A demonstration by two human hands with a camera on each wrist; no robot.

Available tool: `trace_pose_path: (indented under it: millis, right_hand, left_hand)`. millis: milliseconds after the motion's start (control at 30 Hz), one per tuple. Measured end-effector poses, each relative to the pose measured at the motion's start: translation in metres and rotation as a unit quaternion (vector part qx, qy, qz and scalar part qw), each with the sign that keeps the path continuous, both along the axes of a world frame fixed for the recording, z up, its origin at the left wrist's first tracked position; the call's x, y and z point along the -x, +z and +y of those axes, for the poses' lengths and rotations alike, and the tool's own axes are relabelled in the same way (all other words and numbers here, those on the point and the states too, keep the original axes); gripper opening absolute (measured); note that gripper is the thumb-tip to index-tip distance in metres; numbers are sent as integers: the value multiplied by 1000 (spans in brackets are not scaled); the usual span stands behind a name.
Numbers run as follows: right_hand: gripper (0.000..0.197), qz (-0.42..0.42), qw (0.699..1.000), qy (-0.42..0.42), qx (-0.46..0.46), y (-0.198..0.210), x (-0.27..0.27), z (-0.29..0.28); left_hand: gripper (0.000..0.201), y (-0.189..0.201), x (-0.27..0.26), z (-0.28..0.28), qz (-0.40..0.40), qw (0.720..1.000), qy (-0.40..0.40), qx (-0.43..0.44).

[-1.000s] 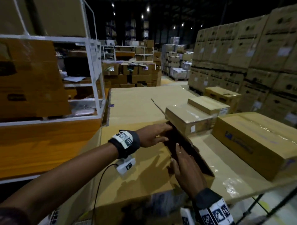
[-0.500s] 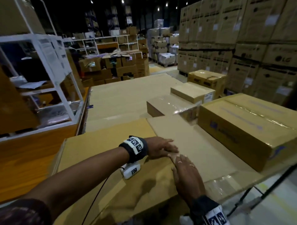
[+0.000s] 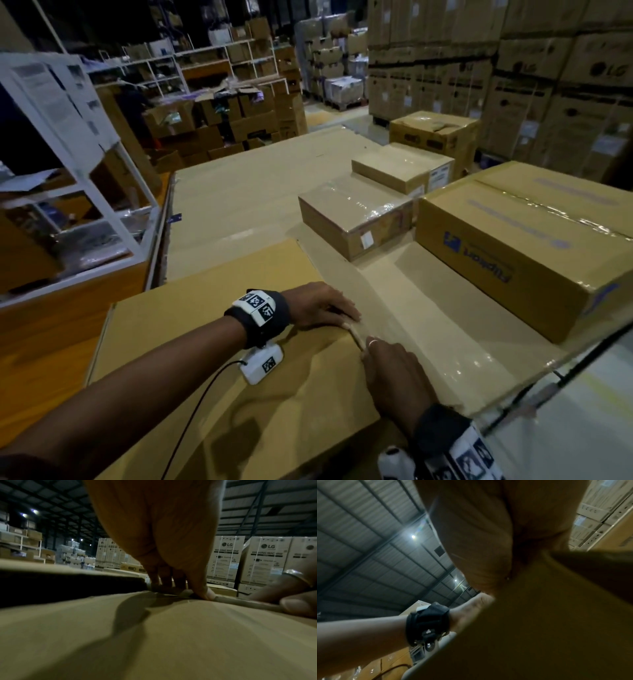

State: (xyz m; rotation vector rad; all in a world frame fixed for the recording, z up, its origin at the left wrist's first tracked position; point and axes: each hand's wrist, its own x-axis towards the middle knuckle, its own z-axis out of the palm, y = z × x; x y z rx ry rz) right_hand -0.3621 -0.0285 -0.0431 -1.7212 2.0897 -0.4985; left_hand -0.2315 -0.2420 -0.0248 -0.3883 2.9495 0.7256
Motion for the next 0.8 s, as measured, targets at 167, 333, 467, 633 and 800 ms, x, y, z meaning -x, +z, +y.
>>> trace_pose_path:
  millis: [167, 333, 467, 633, 800]
  right_hand:
    - [19, -6, 995, 76, -60, 15, 17, -32]
    - [25, -19, 991, 112, -70, 30, 23, -93]
    - [38, -48, 988, 114, -89, 24, 22, -129]
    - [26, -44, 991, 83, -91, 8, 22, -145]
    - [28, -43, 993, 75, -79, -8, 22, -152]
  left_hand:
    - [39, 14, -7, -31, -12, 996, 65, 54]
    - [38, 22, -14, -67, -53, 990, 106, 75]
    - [35, 19, -16, -85, -60, 990, 125, 19]
    - [35, -2, -20, -96, -11, 989, 143, -40]
    - [31, -17, -18, -100, 35, 988, 146, -47]
